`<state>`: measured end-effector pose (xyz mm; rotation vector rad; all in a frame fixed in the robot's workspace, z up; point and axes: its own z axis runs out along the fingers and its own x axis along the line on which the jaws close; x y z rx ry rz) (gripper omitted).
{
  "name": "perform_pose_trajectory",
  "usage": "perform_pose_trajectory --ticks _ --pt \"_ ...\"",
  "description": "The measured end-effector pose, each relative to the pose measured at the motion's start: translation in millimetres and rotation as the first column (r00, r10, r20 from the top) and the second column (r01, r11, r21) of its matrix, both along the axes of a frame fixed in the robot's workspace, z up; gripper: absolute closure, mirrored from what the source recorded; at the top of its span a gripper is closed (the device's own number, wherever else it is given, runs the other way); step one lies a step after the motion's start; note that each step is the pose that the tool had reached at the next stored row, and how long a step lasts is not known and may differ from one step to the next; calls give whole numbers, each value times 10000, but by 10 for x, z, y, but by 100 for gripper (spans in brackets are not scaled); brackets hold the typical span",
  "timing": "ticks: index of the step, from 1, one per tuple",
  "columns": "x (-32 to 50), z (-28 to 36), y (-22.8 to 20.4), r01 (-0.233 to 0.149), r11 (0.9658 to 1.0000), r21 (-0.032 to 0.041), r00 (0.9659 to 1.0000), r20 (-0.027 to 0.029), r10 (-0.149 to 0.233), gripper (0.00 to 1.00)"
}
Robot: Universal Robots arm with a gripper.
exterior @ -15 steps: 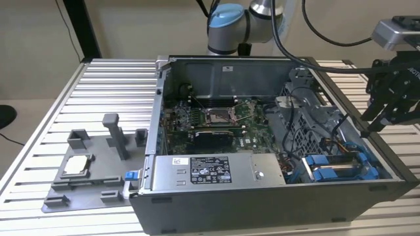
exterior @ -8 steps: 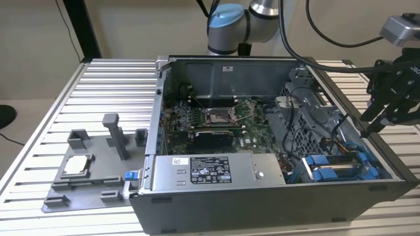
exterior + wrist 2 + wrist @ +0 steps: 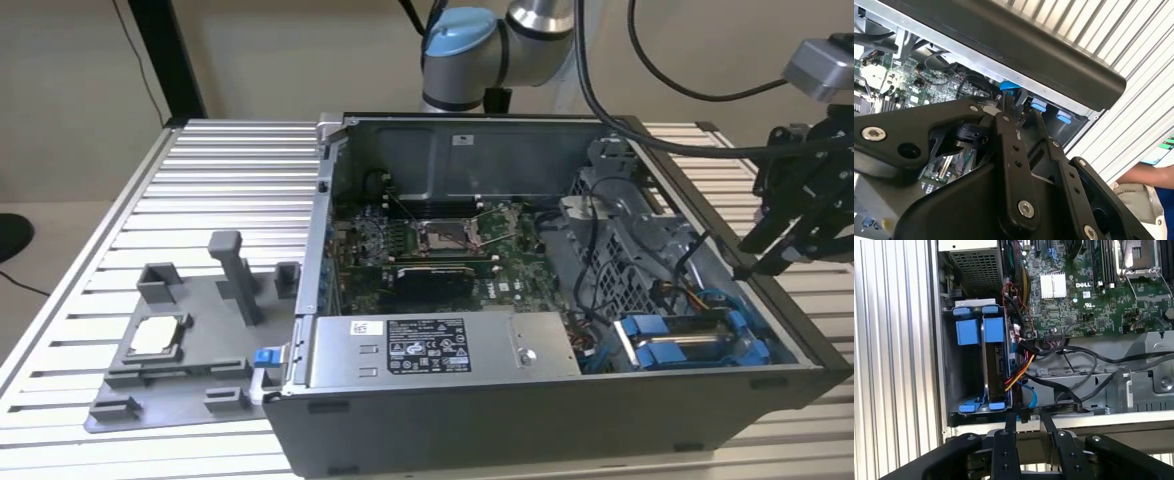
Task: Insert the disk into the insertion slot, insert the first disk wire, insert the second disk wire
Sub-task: 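Insert the first disk wire, then insert the second disk wire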
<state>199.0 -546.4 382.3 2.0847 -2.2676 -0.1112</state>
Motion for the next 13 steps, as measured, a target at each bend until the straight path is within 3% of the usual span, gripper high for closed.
perform_pose_trajectory --ticks 13 --pt "0 -89 -9 0 10000 -1 10000 0 0 0"
